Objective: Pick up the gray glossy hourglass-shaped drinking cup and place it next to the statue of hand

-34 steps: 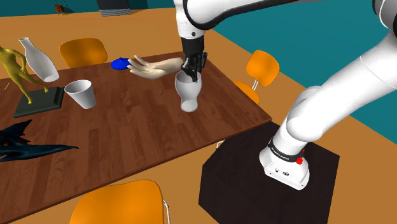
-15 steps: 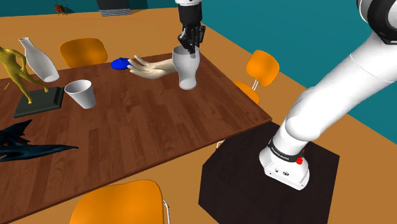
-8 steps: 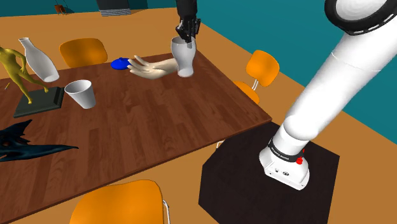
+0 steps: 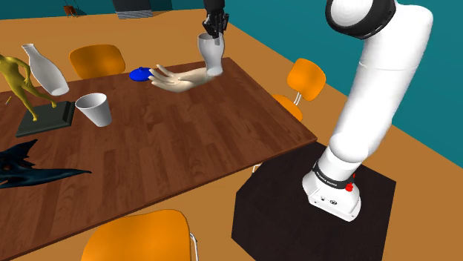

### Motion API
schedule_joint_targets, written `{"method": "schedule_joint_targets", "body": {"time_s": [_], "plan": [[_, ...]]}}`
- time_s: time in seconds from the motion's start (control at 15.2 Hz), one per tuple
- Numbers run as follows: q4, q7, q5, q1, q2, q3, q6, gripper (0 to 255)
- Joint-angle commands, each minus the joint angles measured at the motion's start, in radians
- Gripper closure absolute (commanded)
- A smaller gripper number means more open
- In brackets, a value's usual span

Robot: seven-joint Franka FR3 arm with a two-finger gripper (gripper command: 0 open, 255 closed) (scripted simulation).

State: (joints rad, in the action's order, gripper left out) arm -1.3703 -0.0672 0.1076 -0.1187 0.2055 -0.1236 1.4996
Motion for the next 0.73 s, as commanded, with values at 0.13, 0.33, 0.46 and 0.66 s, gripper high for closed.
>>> {"method": "schedule_joint_targets", "body": {"time_s": [0.13,0.33,0.46,0.66], "plan": [[0.245,-0.052,0.018,-0.019,0.173,0.020,-0.068,255],[0.244,-0.058,0.019,-0.024,0.190,0.022,-0.049,255],[0.198,-0.055,0.017,-0.026,0.178,0.022,-0.015,255],[0.135,-0.052,0.016,-0.029,0.164,0.022,0.033,255]]}}
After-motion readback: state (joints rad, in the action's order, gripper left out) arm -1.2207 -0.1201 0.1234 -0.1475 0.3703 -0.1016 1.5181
